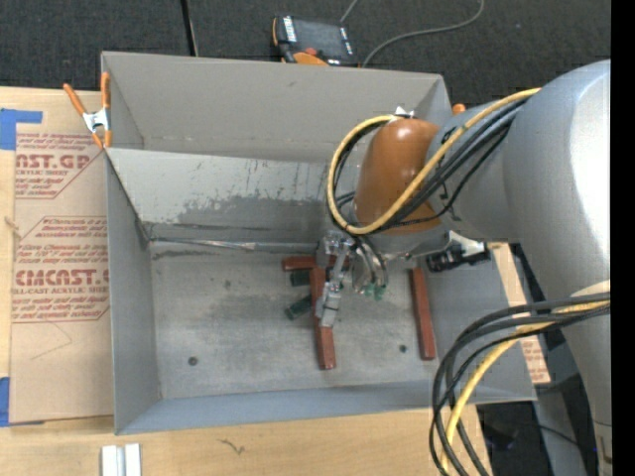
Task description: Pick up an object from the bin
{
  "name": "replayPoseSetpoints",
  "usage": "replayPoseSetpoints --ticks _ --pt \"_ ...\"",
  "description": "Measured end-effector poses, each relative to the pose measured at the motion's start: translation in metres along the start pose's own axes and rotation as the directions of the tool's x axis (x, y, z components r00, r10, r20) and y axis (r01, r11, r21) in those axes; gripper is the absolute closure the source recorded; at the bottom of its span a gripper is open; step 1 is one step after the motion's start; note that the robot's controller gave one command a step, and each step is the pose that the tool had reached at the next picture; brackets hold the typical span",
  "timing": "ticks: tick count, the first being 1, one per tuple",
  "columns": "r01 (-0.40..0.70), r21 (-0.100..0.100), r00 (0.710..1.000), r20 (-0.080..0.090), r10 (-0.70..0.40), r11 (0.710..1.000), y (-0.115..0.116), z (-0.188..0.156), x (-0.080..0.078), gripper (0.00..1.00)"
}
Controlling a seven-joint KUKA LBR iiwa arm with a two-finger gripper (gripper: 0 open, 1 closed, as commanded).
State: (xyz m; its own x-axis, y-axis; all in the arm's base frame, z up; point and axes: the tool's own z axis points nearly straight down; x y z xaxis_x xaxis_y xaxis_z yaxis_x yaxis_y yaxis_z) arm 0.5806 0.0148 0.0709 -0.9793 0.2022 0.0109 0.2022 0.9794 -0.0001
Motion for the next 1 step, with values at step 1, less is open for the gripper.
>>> replayPoseSetpoints --ticks 1 --pt "-0.003 -0.007 0.999 0.048 0.004 1.0 0.0005 -0.0109 -0.0116 1.0"
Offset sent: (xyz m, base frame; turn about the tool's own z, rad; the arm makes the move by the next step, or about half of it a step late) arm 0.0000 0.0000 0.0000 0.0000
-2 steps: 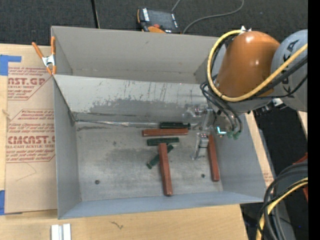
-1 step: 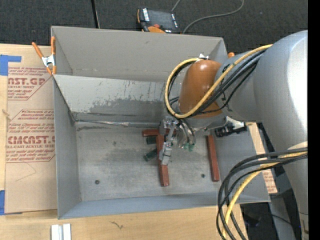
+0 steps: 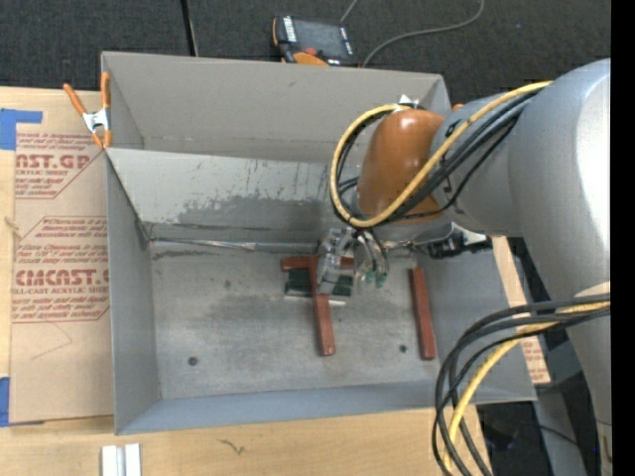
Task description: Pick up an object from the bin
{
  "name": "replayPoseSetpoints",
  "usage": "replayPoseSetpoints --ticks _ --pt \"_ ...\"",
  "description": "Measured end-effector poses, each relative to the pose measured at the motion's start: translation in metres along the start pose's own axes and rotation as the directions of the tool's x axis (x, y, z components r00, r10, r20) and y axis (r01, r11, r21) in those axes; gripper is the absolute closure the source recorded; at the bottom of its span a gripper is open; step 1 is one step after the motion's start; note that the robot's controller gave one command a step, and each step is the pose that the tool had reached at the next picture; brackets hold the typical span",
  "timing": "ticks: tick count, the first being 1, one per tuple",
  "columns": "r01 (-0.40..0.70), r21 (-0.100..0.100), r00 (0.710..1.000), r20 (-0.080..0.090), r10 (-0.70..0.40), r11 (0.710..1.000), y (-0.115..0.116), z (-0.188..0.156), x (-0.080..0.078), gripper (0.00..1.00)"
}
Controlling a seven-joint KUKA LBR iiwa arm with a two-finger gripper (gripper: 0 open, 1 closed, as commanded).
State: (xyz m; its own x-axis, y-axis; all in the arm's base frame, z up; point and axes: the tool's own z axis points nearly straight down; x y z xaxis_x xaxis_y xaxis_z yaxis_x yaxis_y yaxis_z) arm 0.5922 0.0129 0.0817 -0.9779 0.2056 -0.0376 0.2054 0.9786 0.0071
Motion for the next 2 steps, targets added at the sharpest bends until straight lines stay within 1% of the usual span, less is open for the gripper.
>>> replayPoseSetpoints --ticks 1,2 --pt "0.037 0.003 0.999 -0.033 -0.037 0.999 0.0361 -0.0155 0.0178 1.0" --pt "0.035 0.005 0.999 -0.035 -0.035 0.999 0.034 -0.0139 0.018 0.0"
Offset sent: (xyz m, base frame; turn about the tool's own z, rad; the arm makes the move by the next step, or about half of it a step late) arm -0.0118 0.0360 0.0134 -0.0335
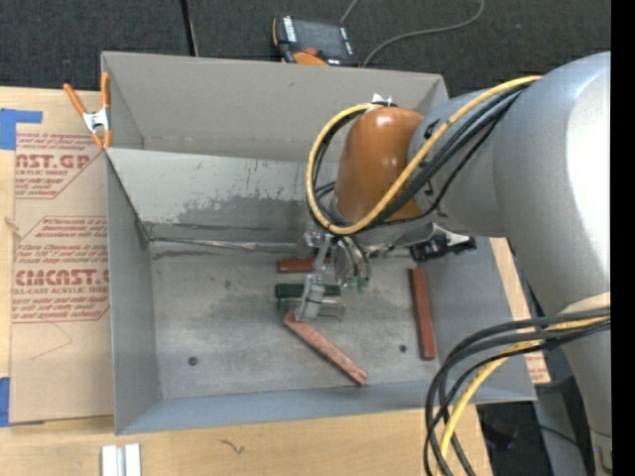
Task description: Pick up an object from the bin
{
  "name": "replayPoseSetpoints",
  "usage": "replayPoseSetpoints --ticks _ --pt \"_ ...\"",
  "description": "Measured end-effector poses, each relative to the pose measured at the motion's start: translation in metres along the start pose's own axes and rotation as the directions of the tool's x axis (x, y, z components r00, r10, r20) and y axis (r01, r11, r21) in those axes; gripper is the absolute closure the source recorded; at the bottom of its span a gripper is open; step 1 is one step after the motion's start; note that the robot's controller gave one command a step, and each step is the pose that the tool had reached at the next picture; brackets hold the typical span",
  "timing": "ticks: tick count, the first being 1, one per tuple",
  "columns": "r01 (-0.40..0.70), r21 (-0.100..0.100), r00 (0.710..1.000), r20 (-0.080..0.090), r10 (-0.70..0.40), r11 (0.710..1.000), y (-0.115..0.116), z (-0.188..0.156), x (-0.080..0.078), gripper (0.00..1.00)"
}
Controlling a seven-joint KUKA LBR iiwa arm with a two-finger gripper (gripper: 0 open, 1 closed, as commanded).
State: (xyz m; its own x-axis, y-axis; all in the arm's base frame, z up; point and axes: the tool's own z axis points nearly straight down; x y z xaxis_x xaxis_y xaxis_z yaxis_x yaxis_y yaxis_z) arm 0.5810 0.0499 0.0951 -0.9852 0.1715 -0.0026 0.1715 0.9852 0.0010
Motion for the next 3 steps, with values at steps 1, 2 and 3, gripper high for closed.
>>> replayPoseSetpoints --ticks 1,2,3 --pt "0.248 0.0 0.969 0.002 -0.248 0.969 0.028 0.024 -0.007 0.0" --pt "0.679 0.001 0.734 0.004 -0.679 0.734 -0.003 0.022 0.002 0.0" --pt "0.678 0.001 0.735 0.006 -0.678 0.735 -0.002 0.018 0.0 1.0"
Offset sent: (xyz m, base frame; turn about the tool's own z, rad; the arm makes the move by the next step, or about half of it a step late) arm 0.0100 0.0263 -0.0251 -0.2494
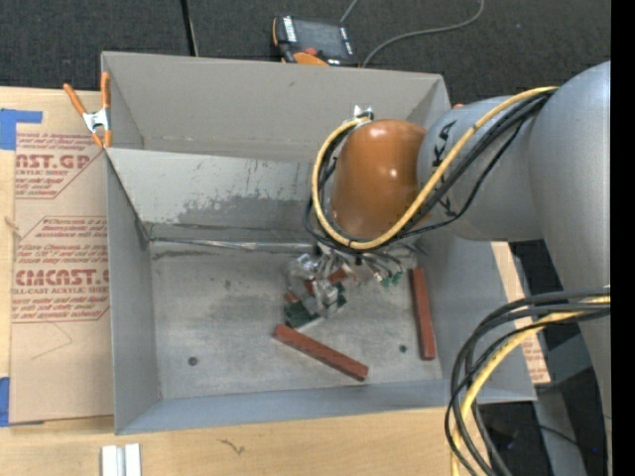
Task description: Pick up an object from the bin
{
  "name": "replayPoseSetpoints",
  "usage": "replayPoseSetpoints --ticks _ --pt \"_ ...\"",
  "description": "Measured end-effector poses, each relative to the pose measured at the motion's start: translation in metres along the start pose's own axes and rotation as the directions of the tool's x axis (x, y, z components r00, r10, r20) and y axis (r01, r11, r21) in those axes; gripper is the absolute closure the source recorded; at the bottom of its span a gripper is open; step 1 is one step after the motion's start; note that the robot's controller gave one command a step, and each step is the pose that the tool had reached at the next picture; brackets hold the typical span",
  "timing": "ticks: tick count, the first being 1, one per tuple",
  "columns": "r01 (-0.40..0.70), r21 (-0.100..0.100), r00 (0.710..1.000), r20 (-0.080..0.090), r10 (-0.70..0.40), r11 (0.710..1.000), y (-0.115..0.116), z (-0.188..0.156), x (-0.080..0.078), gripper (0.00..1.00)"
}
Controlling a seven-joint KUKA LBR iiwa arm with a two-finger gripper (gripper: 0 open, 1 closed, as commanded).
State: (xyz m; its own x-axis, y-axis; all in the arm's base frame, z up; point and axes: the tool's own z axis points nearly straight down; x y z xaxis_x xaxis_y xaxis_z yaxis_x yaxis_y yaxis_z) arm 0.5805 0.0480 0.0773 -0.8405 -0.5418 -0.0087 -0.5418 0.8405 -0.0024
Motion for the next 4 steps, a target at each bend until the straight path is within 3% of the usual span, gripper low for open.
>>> replayPoseSetpoints --ticks 1,2,3,4 --pt "0.0 -0.002 1.0 -0.003 0.0 1.0 0.001 0.005 0.002 0.0" --pt "-0.007 0.001 1.0 -0.004 0.007 1.0 -0.049 0.006 0.019 0.0" --pt "-0.003 -0.002 1.0 0.0 0.003 1.0 -0.046 0.003 0.016 1.0" --pt "0.133 0.002 0.991 0.001 -0.133 0.991 -0.025 -0.163 0.021 1.0"
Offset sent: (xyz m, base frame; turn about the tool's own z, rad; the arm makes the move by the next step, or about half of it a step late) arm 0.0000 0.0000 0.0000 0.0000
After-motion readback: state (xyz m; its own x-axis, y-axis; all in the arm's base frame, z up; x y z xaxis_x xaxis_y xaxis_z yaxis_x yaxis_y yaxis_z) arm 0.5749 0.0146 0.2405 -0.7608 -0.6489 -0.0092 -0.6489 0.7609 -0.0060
